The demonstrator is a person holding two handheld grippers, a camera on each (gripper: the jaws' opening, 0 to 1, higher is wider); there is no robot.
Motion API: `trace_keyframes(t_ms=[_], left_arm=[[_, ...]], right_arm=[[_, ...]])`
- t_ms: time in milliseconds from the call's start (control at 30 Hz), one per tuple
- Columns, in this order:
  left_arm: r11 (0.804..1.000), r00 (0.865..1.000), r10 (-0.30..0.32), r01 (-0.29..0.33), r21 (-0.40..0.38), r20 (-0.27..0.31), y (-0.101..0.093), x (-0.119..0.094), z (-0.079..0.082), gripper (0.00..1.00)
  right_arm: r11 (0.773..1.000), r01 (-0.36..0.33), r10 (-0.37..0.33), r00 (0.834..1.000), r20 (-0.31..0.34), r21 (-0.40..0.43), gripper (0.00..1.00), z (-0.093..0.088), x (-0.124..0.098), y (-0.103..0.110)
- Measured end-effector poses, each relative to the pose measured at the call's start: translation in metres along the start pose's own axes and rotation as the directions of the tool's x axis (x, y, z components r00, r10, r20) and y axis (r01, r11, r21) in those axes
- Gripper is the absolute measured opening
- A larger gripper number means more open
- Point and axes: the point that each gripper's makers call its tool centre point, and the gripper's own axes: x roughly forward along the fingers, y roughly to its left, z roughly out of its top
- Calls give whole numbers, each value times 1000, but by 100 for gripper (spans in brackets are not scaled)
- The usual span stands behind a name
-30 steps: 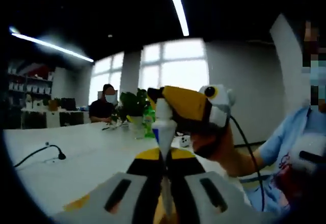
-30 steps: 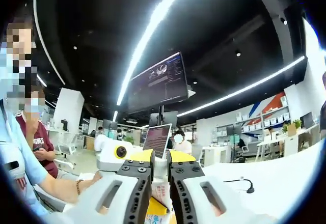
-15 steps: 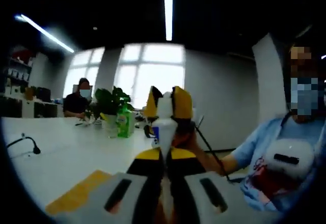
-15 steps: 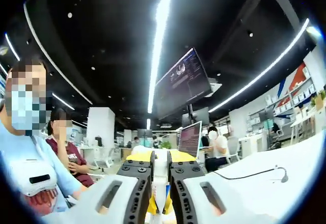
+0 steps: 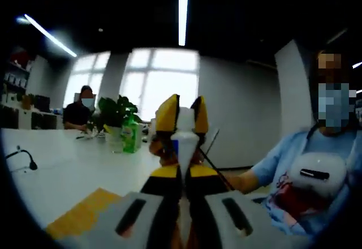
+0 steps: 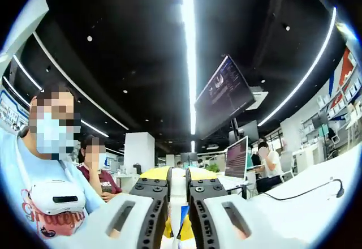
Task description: Pick up the toothpaste unscrew the cap squeeze it onto the small board screw the cap back on and return it to the table
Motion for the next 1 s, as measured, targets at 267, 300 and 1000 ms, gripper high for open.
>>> trace_keyframes(t_ms=[267,300,1000], left_arm=[[999,999,-51,51,-15,8,-9,3,1,3],[999,999,-52,52,-15,8,-9,3,1,3],[999,999,33,-33,11,9,3,-1,4,2]], right_arm=[[995,-80,77,996,43,52,9,3,0,9],[995,-79,77,996,43,52,9,4,0,9],[999,39,-39,999,10,-25,10,2,2,-6]])
